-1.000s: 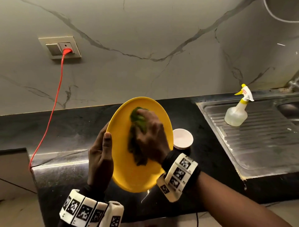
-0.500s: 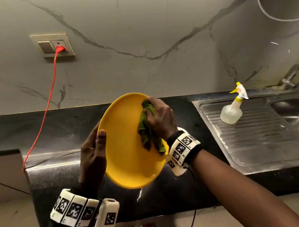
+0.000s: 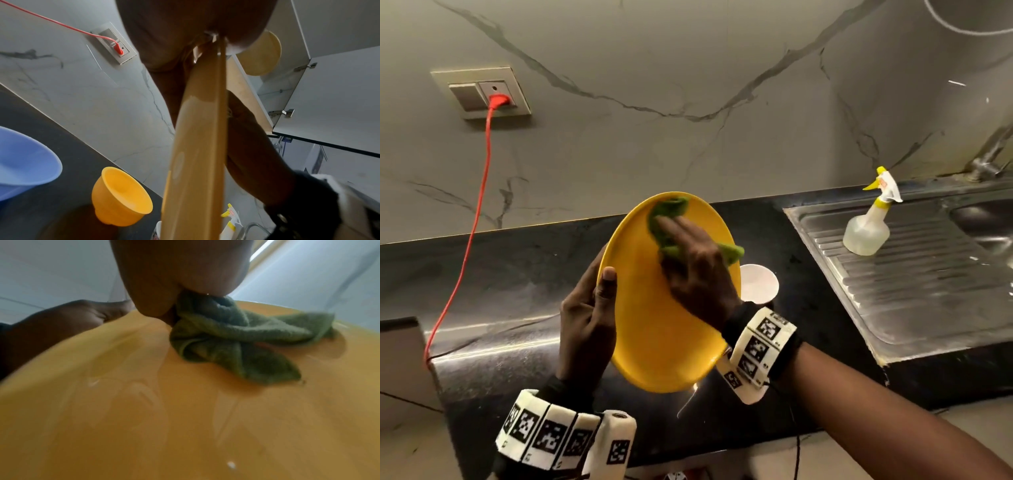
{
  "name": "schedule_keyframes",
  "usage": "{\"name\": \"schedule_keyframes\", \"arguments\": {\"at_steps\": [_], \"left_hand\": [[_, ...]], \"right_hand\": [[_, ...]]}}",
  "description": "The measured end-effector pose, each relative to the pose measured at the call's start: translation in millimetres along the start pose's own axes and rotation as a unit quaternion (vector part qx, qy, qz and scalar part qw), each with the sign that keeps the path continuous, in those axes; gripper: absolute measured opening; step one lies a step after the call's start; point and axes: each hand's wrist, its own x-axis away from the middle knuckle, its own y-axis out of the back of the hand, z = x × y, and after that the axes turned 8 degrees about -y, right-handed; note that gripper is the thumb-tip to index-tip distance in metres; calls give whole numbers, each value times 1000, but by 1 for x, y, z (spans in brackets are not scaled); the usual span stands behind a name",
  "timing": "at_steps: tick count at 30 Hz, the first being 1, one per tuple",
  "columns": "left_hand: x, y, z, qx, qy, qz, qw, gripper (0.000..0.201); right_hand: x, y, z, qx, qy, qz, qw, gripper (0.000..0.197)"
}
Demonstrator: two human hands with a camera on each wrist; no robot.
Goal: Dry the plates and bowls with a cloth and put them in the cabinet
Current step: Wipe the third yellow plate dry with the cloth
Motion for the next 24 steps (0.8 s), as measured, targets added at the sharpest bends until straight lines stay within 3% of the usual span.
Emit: {"name": "schedule_keyframes", "arguments": {"at_steps": [3, 5, 9, 12, 15, 24], "left_hand": [[-2, 3, 3, 11, 9, -2, 1000, 75], [-2, 5, 1, 11, 8, 8, 1000, 76], [-8, 6, -8, 48, -8, 0, 999, 56], [-17, 9, -14, 37, -30, -7, 999, 47], [-23, 16, -16, 15, -59, -15, 998, 51], [-26, 16, -14, 8, -58, -69, 996, 51]], "right_hand": [[4, -3, 7, 38, 115, 41, 992, 43], [-13, 6, -3, 60, 125, 30, 990, 42], [-43, 27, -24, 117, 48, -13, 992, 30], [-34, 29, -42, 127, -15, 1, 992, 34], [-11, 25, -54, 114, -71, 37, 990, 40], [34, 13, -53, 90, -103, 95, 986, 22]]}}
